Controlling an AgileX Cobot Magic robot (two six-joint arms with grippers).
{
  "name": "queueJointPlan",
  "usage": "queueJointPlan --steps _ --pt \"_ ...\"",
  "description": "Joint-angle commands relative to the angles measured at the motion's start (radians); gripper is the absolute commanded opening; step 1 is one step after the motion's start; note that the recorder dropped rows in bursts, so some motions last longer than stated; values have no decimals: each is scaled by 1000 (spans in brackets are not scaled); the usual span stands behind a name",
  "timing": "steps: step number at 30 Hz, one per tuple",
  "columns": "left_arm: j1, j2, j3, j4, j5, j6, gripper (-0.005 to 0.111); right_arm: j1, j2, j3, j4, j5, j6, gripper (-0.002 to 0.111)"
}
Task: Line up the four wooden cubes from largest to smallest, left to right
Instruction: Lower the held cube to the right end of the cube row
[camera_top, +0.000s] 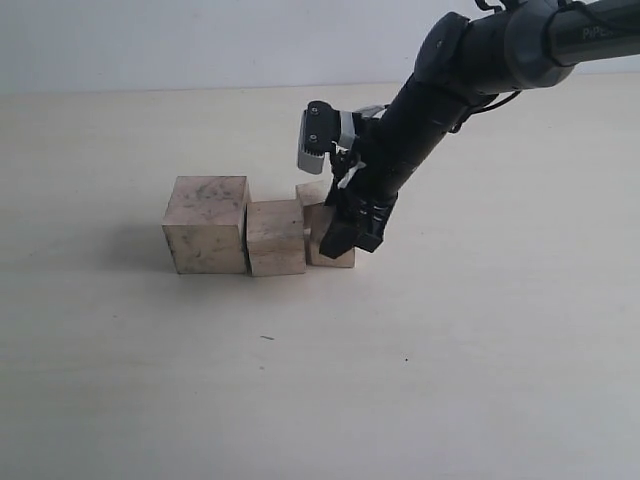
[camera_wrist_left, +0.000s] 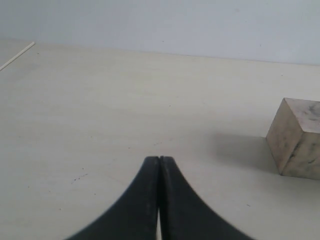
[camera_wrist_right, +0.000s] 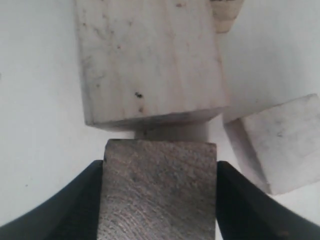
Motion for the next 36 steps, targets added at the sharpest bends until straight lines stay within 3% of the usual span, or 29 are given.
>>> queueJointPlan --steps 1,10,17,36 --pt "-2 -6 4 2 -13 -3 0 -3 -5 -6 -4 54 -40 0" --pt "-2 -6 4 2 -13 -3 0 -3 -5 -6 145 -12 -143 0" --pt "-2 -6 4 2 -13 -3 0 -3 -5 -6 146 -71 -144 0" --pt "-2 -6 4 2 -13 -3 0 -3 3 -6 126 -22 -109 1"
